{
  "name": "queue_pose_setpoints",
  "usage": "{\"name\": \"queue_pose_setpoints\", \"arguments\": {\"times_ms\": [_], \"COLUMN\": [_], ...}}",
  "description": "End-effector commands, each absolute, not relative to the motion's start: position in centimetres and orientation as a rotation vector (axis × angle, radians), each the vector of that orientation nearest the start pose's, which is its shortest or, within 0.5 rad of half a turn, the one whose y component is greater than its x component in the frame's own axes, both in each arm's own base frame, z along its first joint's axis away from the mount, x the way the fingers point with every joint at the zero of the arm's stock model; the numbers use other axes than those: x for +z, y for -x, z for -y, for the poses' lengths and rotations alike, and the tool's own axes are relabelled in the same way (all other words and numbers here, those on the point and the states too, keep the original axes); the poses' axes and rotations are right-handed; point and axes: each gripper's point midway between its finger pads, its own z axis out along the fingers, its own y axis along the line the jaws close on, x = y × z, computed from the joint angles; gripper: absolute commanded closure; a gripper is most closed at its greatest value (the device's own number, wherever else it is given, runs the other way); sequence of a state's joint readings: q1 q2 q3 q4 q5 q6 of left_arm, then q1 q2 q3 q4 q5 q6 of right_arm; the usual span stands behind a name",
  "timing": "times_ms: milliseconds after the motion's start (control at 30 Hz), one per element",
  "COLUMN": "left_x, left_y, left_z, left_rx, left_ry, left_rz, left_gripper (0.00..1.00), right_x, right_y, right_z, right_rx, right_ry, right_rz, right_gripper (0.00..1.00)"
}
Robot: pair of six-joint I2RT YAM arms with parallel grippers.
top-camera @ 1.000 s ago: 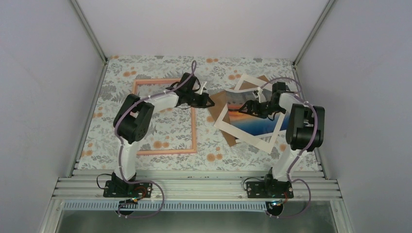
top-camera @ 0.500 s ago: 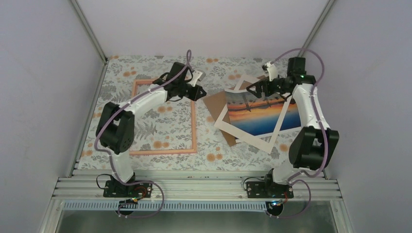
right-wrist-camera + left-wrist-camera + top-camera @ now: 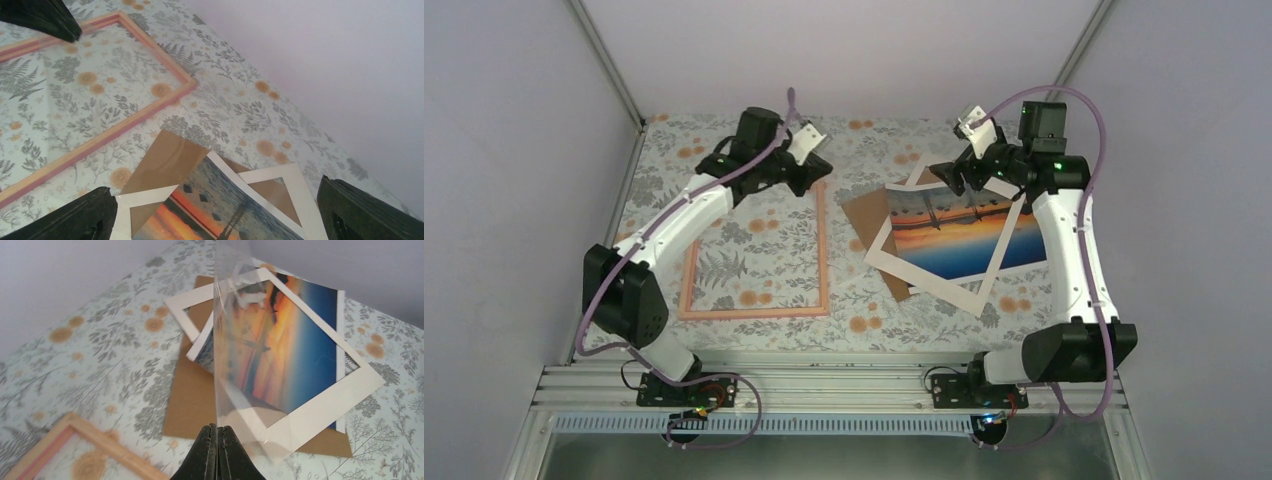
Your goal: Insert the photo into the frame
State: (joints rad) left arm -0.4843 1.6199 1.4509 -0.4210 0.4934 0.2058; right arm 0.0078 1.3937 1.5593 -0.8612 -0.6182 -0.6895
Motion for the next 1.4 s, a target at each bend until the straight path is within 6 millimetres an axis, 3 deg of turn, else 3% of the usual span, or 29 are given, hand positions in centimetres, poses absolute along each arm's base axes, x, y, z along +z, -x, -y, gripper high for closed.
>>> {"name": "queue_pose_setpoints", "arguments": {"times_ms": [0,133,233,400,533,767,1000,1367], "left_x": [27.6,25.1,22.3,17.7,14.9,12.0,10.0,6.8], "left_y": [-39.4,-40.4,-39.8,-38.1,-38.3,-36.9,-35.3,-35.1], "left_z": [24.7,18.7,14.9,12.3,9.8,10.5,11.3,12.4], "left_rx": [-0.793,-0.918,-0.996,-1.020,-0.930,-1.005,-1.051,-1.152], "left_ry": [-0.853,-0.552,-0.348,-0.205,-0.086,-0.151,-0.290,-0.589], "left_rz": [-1.991,-2.144,-2.227,-2.313,-2.358,-2.413,-2.463,-2.508], "left_gripper": [0.98,0.98,0.98,0.98,0.98,0.98,0.91,0.53], "right_x": [32.9,29.4,25.9,20.6,16.4,9.5,5.5,2.2], "right_y": [-37.6,-36.5,-35.4,-34.6,-32.8,-29.3,-29.1,-30.3], "right_z": [-9.2,-10.4,-11.2,-12.4,-14.4,-17.6,-18.4,-17.2], "right_rx": [0.296,0.537,0.695,0.903,1.135,1.256,1.206,1.040], "right_ry": [0.934,0.848,0.769,0.657,0.606,0.693,0.740,0.734], "right_rz": [-1.968,-2.106,-2.190,-2.300,-2.379,-2.515,-2.605,-2.720], "right_gripper": [0.00,0.00,0.00,0.06,0.16,0.37,0.43,0.46]}}
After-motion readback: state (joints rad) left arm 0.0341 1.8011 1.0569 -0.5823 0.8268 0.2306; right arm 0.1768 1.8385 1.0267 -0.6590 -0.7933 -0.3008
